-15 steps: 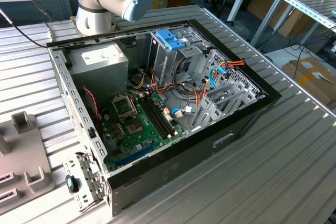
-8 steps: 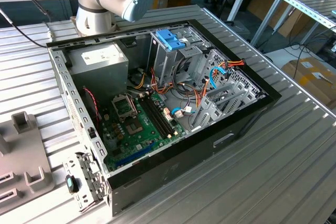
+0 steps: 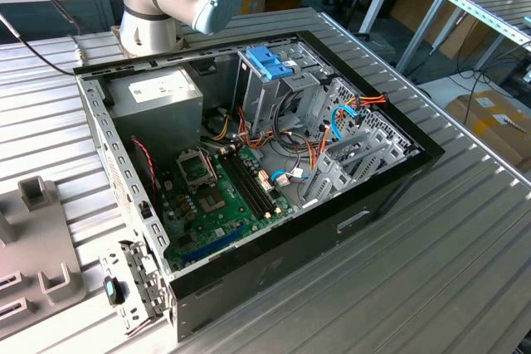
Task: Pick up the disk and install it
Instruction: 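Pick up the disk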
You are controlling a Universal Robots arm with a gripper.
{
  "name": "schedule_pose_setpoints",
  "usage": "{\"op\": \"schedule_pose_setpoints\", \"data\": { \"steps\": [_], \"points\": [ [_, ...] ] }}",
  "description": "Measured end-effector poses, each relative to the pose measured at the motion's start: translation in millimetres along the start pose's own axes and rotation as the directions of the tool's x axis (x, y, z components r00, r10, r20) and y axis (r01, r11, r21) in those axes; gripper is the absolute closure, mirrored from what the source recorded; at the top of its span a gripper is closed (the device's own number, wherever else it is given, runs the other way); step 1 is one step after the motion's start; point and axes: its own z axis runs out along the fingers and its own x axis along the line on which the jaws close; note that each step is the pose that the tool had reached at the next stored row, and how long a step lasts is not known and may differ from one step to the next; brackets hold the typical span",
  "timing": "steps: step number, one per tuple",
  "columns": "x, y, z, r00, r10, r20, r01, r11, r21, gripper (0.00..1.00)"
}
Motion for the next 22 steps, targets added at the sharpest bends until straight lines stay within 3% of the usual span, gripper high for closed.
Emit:
{"op": "schedule_pose_setpoints", "data": {
  "steps": [9, 16, 22],
  "points": [
    [-0.6, 0.4, 0.1, 0.9985, -0.055, 0.0019, 0.055, 0.9985, 0.0024, 0.89],
    [-2.2, 12.3, 0.5, 0.9984, -0.057, 0.0021, 0.057, 0.9984, 0.0025, 0.89],
    [-2.2, 14.0, 2.1, 0.9983, -0.058, 0.0019, 0.058, 0.9983, 0.0024, 0.89]
  ]
}}
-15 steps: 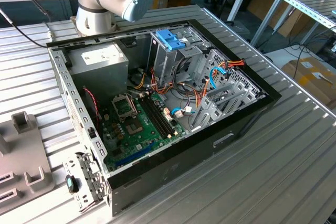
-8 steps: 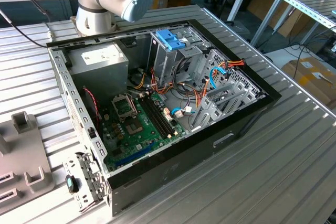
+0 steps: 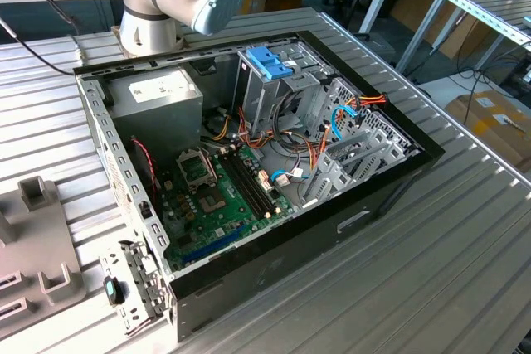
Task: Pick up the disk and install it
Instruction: 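Pick up the disk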
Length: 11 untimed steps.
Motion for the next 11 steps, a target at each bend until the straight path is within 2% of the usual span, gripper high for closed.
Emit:
{"op": "schedule_pose_setpoints", "data": {
  "steps": [4, 6, 7, 11],
  "points": [
    [0.0, 0.0, 0.1, 1.0000, 0.000, 0.0001, 0.000, 1.0000, 0.0001, 0.89],
    [0.0, 0.0, 0.1, 1.0000, 0.000, 0.0001, 0.000, 1.0000, 0.0001, 0.76],
    [0.0, 0.0, 0.1, 1.0000, 0.000, 0.0001, 0.000, 1.0000, 0.0001, 0.76],
    [0.0, 0.0, 0.1, 1.0000, -0.001, 0.0001, 0.001, 1.0000, 0.0001, 0.53]
  ]
}}
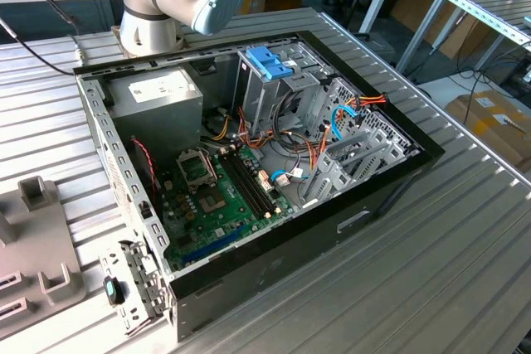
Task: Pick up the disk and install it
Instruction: 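Pick up the disk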
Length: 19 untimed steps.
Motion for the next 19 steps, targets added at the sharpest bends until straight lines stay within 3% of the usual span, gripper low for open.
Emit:
{"op": "schedule_pose_setpoints", "data": {
  "steps": [2, 9, 18, 19],
  "points": [
    [0.0, 0.0, 0.0, 1.0000, 0.000, 0.0000, 0.000, 1.0000, 0.0000, 0.40],
    [-0.1, 0.1, 3.2, 1.0000, 0.000, -0.0001, 0.000, 1.0000, -0.0001, 0.40],
    [-0.8, 0.7, 18.7, 1.0000, 0.000, 0.0000, 0.000, 1.0000, 0.0000, 0.40],
    [-1.0, 0.8, 22.7, 1.0000, 0.000, -0.0001, 0.000, 1.0000, -0.0001, 0.40]
  ]
}}
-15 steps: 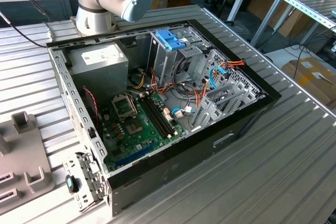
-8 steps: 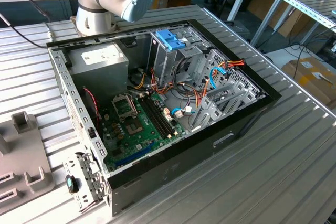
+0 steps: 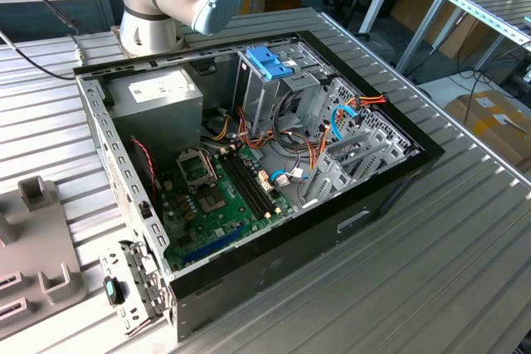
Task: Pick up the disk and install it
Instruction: 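Pick up the disk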
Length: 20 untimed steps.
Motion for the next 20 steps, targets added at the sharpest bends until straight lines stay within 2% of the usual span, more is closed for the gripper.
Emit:
{"op": "schedule_pose_setpoints", "data": {
  "steps": [10, 20],
  "points": [
    [-0.9, 0.7, 20.2, 1.0000, 0.000, 0.0000, 0.000, 1.0000, 0.0001, 0.40],
    [-3.3, 0.8, 20.5, 1.0000, 0.000, 0.0001, 0.000, 1.0000, 0.0000, 0.40]
  ]
}}
